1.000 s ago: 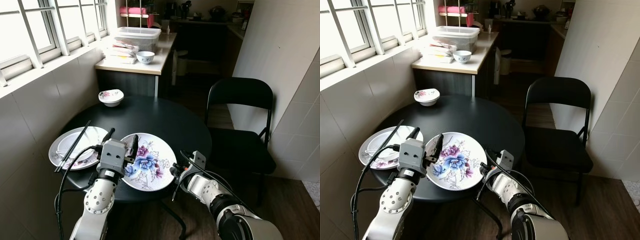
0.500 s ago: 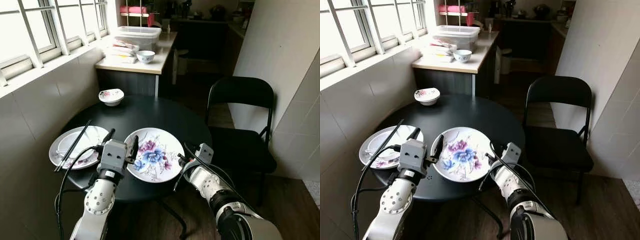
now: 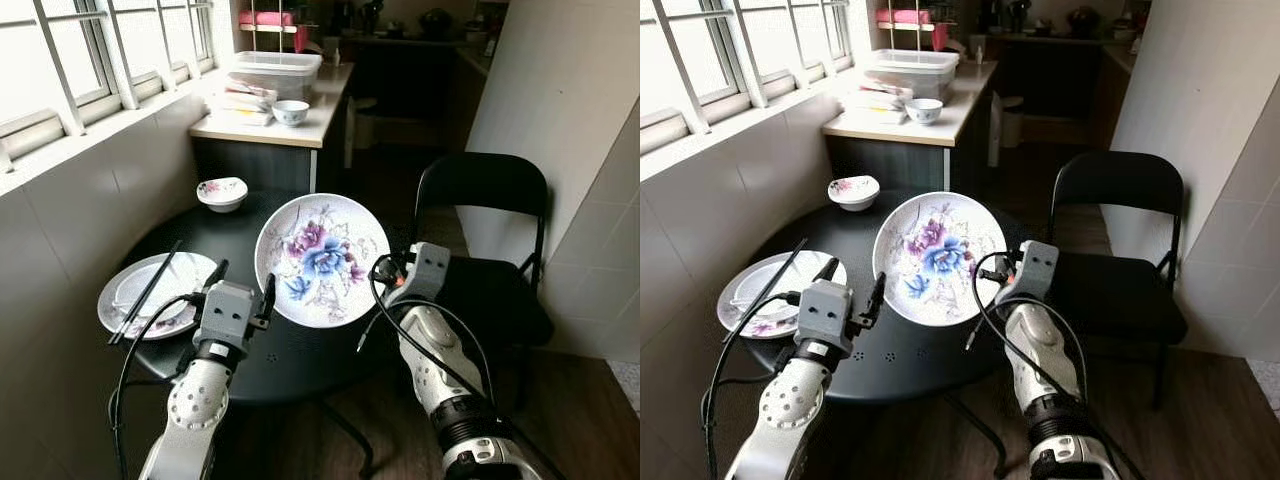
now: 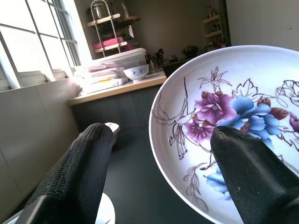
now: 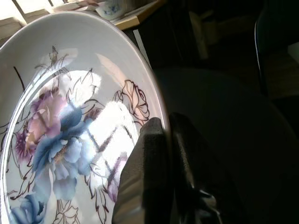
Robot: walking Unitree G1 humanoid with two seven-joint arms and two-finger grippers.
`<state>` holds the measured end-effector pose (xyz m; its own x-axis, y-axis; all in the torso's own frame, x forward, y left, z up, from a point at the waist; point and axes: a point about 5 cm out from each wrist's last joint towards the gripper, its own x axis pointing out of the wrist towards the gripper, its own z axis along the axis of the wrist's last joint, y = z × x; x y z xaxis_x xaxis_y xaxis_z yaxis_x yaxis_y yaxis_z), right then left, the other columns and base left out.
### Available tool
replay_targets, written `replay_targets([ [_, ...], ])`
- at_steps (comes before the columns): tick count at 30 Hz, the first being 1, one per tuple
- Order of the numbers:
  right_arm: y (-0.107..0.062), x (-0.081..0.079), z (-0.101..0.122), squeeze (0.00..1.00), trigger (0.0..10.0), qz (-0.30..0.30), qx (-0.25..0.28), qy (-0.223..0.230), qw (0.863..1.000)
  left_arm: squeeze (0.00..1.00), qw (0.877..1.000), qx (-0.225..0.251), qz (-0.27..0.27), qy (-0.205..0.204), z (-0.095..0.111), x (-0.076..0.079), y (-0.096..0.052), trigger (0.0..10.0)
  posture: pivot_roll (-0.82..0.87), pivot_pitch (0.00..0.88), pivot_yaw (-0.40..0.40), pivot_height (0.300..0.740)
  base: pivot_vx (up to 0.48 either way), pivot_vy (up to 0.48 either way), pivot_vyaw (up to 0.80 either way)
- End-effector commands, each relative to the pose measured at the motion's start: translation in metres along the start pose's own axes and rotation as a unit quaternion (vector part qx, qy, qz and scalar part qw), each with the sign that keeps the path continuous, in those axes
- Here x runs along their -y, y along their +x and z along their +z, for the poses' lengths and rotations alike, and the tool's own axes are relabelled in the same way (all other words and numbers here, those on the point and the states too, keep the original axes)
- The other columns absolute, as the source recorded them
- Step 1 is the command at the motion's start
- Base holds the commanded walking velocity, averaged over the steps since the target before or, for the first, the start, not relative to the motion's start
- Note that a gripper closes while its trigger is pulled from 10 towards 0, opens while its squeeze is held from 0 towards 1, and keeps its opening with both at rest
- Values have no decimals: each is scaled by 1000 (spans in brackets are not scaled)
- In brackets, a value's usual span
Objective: Kitchen organization
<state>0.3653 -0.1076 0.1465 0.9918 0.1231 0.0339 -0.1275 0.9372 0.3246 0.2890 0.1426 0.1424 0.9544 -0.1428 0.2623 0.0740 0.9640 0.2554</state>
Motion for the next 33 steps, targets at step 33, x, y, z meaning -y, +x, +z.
replay_targets([
  [33,-24,-38,20,0,0,134,85,-104,982,0,999,-15,43,-15,-2,-16,3,10000,55,0,-30,736,0,25,800],
])
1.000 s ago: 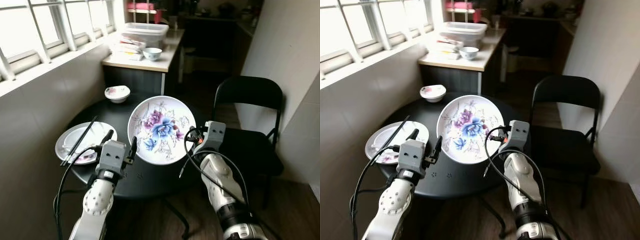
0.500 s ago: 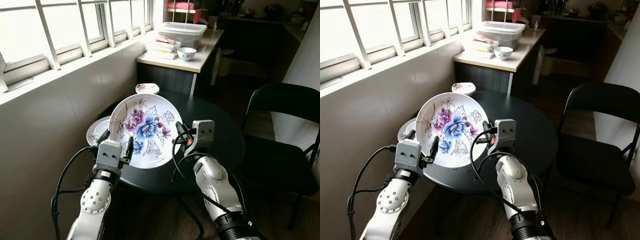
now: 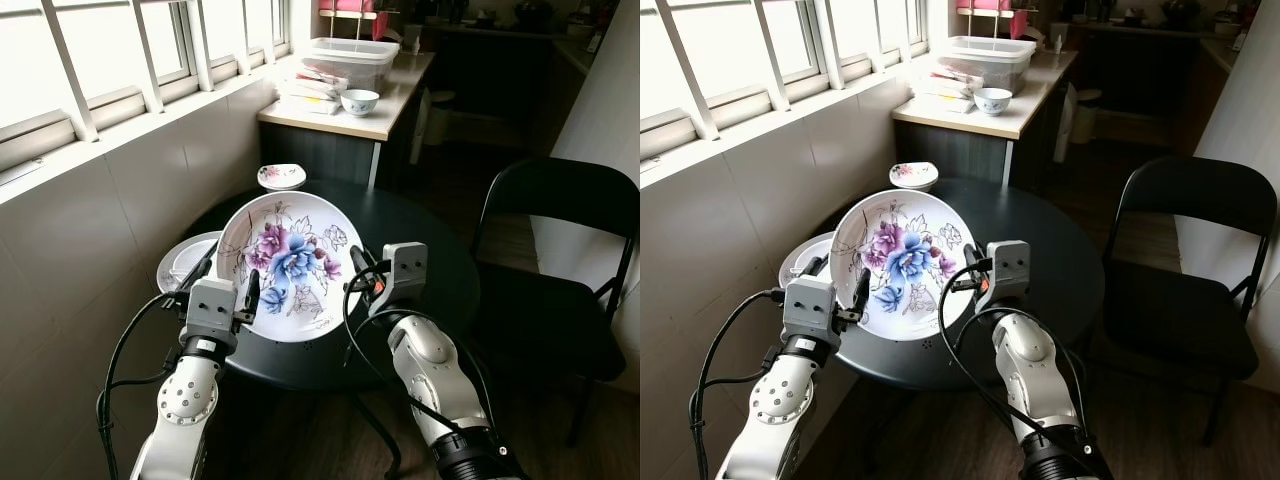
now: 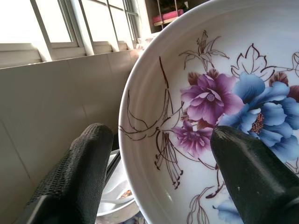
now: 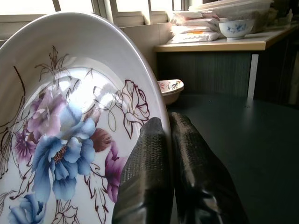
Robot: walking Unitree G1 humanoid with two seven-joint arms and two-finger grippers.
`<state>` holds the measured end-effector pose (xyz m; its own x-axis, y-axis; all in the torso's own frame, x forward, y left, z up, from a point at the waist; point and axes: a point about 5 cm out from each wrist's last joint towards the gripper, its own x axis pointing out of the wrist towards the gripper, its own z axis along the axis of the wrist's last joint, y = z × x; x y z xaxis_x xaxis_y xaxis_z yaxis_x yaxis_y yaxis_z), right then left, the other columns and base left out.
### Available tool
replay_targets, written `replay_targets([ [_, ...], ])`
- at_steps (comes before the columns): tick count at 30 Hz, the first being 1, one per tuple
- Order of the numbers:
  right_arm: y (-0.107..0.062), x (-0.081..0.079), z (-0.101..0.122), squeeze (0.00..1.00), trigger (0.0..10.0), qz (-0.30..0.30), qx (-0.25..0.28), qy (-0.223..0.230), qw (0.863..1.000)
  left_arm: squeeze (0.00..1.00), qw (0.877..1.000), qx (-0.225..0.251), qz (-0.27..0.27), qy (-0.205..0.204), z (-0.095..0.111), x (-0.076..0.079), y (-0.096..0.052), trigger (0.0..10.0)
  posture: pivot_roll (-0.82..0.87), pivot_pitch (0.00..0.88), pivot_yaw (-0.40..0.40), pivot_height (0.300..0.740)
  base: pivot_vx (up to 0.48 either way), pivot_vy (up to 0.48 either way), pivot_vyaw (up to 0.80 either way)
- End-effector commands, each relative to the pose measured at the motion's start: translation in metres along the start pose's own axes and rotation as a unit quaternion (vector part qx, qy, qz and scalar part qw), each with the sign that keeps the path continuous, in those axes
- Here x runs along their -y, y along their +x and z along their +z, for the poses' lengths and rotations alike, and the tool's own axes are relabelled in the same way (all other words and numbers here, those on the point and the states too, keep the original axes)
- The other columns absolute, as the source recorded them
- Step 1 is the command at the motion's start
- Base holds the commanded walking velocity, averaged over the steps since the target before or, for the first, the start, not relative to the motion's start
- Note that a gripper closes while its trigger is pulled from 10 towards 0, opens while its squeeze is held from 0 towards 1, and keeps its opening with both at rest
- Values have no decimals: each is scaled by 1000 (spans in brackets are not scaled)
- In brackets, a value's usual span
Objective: Kitchen organization
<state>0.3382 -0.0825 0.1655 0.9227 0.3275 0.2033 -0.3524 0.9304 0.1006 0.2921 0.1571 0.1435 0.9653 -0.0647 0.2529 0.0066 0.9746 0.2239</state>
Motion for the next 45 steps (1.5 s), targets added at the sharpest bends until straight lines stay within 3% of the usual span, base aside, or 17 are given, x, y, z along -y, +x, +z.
replay_targets([
  [1,1,-2,11,0,0,9,25,-8,1000,0,1000,-1,6,-10,1,-2,2,10000,55,0,-30,736,0,480,800],
  [5,0,-2,12,0,0,12,25,-9,1000,0,1000,25,2,-9,8,1,0,10000,56,0,-35,736,0,328,800],
  [12,-1,-3,12,0,0,14,27,-8,999,0,1000,16,5,-15,7,-2,1,10000,57,0,-34,736,0,137,800],
  [15,0,-4,14,0,0,18,30,-10,999,0,999,42,6,-16,13,-1,1,10000,54,0,-34,736,0,316,800],
  [28,-1,-9,13,0,0,42,30,-14,999,0,999,38,4,-13,11,-2,0,10000,61,0,-37,736,0,0,800],
  [45,-2,-10,9,0,0,42,26,-11,999,0,999,33,2,-16,11,-5,1,10000,67,0,-31,736,0,300,800],
])
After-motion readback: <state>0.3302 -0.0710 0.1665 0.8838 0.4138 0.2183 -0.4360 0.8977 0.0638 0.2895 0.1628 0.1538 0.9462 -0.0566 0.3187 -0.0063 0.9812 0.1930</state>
